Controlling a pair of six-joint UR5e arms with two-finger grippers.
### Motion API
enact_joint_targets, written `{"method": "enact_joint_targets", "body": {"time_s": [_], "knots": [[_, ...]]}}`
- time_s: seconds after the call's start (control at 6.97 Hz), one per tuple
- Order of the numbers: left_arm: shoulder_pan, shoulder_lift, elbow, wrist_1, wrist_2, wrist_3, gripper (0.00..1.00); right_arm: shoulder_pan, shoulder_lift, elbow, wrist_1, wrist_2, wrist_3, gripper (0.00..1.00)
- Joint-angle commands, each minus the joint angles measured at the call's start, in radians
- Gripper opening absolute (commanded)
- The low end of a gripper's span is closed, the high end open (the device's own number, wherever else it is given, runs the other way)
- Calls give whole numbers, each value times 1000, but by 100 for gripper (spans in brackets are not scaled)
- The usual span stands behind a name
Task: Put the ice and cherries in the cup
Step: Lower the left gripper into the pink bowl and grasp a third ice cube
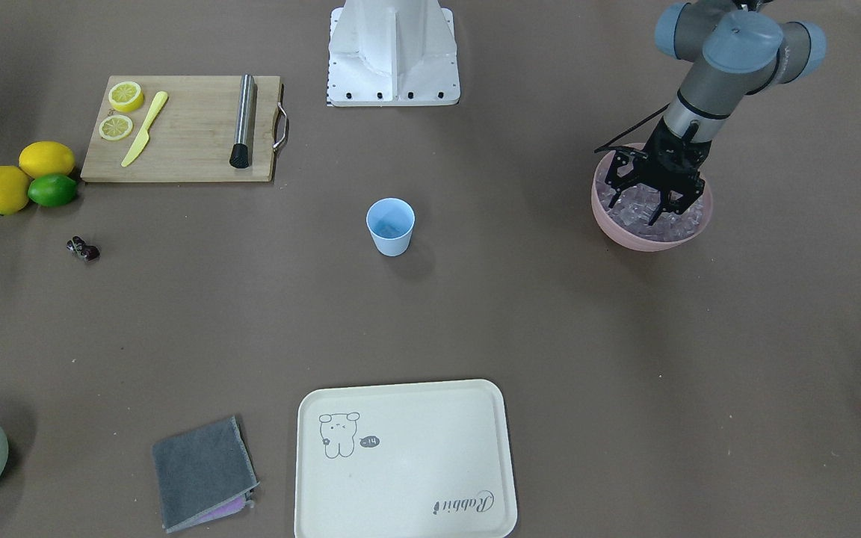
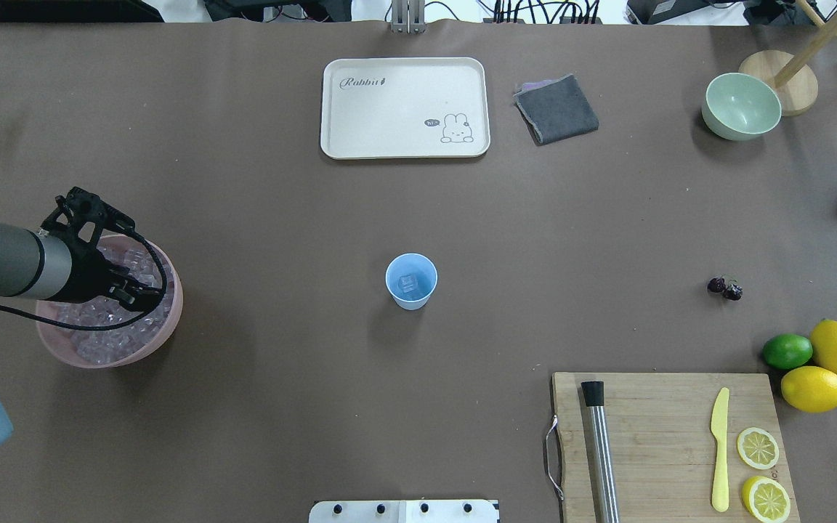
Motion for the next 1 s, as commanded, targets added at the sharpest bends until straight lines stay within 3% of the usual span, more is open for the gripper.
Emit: {"method": "enact_joint_targets", "body": {"time_s": [0.0,0.14,0.57,0.86], "knots": [[0,-3,-3,0,-4,-1,44,2,-1,0,0,0,0,100],[0,-2,-6,0,-6,-1,0,0,-1,0,0,0,0,100],[-9,5,-24,3,-10,-1,0,0,0,1,0,2,0,100],[-80,14,-69,6,-133,-1,0,0,3,3,0,2,2,100]]}}
